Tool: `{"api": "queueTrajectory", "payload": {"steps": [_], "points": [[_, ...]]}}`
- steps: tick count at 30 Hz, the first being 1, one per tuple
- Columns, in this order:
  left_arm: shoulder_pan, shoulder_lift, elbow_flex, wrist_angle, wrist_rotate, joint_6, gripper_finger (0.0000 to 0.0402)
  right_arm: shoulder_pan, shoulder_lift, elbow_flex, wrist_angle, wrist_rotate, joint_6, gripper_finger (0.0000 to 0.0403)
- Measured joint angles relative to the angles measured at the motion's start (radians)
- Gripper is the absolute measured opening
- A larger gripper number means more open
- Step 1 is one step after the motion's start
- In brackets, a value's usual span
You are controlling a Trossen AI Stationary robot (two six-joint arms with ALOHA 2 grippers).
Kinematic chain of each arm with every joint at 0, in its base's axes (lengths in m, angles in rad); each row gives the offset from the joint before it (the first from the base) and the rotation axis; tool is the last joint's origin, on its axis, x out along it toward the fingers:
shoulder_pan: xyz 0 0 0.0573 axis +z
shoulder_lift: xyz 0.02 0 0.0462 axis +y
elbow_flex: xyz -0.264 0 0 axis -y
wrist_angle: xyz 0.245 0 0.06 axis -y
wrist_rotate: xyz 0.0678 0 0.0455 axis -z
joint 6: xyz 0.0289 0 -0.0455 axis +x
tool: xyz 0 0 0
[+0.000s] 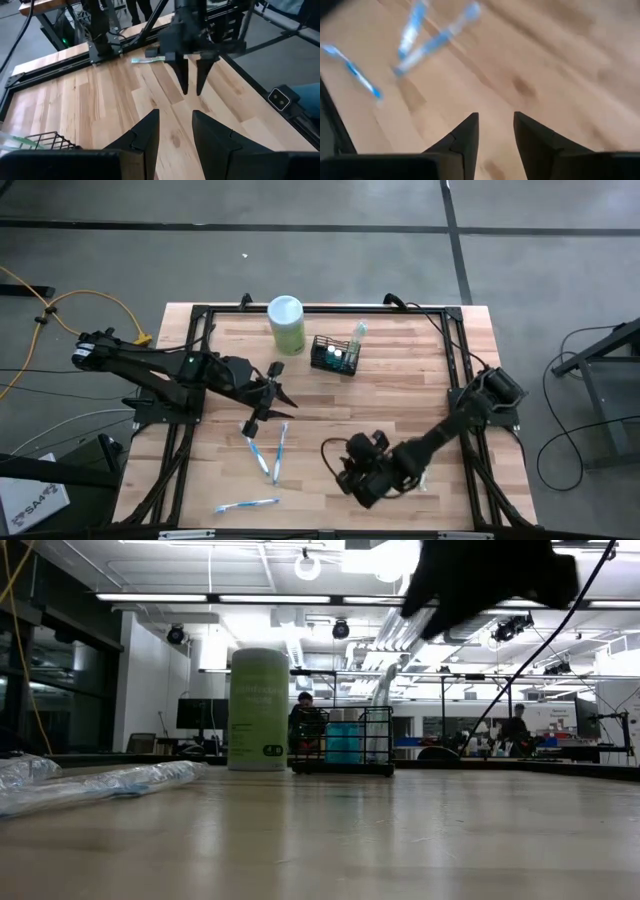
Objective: Pick & Place toothbrushing station
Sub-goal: Put the green toothbrush into the mesh organizer
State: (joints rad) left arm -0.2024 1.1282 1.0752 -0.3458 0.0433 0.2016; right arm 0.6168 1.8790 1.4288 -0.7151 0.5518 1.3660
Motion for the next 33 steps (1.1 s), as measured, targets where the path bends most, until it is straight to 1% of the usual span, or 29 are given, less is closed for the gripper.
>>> {"api": "queueTrajectory", "payload": {"steps": [2, 5, 12, 15, 22, 27, 30, 33], "points": [[0.0, 0.0, 0.0, -0.001, 0.0, -0.001, 0.011, -0.024, -0.004, 0.0, -0.048, -0.092, 0.074, 0.0109], [0.0, 0.0, 0.0, 0.0, -0.001, -0.016, 0.011, -0.046, -0.017, 0.001, -0.117, -0.202, 0.185, 0.0102], [0.0, 0.0, 0.0, 0.001, -0.049, -0.015, 0.011, -0.04, -0.02, 0.001, -0.294, -0.394, 0.495, 0.0085], [0.001, 0.0, 0.0, 0.002, -0.072, 0.005, 0.011, -0.019, -0.02, 0.001, -0.333, -0.44, 0.628, 0.0081], [0.013, 0.0, 0.0, -0.002, -0.073, 0.03, 0.011, 0.054, -0.02, 0.001, -0.394, -0.488, 0.875, 0.0081], [0.019, 0.0, 0.0, -0.021, -0.073, 0.019, 0.011, 0.113, -0.02, 0.001, -0.496, -0.563, 1.05, 0.008], [0.018, 0.0, 0.0, -0.028, -0.072, 0.011, 0.011, 0.14, -0.014, 0.001, -0.537, -0.609, 1.098, 0.008], [0.009, 0.0, 0.0, -0.033, -0.072, 0.002, 0.011, 0.154, -0.005, -0.007, -0.544, -0.601, 1.099, 0.008]]}}
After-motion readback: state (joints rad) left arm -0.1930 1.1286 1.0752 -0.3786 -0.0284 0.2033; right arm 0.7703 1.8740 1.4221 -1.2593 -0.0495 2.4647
